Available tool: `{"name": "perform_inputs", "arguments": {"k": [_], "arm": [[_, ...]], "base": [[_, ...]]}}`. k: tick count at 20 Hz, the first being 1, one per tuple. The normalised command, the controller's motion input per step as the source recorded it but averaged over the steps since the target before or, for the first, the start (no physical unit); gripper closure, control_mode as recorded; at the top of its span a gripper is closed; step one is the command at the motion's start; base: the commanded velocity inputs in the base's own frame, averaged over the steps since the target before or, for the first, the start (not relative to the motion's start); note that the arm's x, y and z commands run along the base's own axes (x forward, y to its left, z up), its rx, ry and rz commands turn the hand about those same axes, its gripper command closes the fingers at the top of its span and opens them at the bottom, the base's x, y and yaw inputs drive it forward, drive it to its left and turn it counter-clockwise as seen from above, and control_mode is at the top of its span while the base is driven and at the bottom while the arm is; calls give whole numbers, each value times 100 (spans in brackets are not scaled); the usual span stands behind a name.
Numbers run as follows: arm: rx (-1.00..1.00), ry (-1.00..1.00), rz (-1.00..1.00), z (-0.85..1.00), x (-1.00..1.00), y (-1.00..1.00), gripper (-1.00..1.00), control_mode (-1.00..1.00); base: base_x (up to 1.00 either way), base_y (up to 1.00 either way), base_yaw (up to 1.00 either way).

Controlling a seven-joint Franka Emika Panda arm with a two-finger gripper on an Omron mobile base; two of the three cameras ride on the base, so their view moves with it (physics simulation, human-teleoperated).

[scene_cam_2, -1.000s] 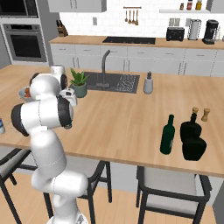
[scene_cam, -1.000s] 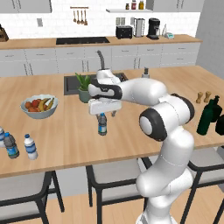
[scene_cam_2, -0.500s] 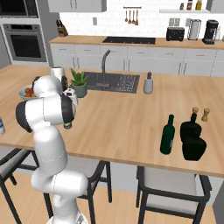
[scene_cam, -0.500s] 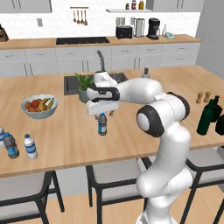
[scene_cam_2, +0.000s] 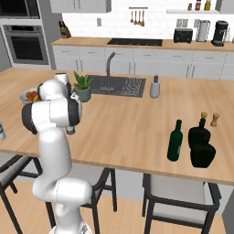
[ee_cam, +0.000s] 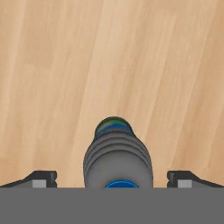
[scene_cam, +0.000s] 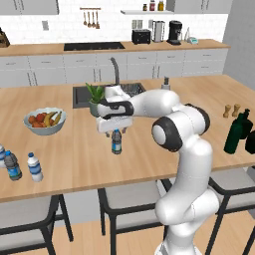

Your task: Move the plastic bottles in the middle to the plastics group, and the glass bottles in the middle to the glass group.

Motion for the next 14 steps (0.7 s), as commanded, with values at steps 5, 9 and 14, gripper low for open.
{"name": "perform_inputs", "arguments": {"k": [5, 9, 14], "arm": [[0, -2, 0, -9, 27, 8, -100, -100], [0, 0, -4, 0, -6, 0, -100, -100], [0, 0, -9, -8, -16, 0, -100, -100]], "base": [[0, 0, 0], [0, 0, 0], [0, 0, 0]]}}
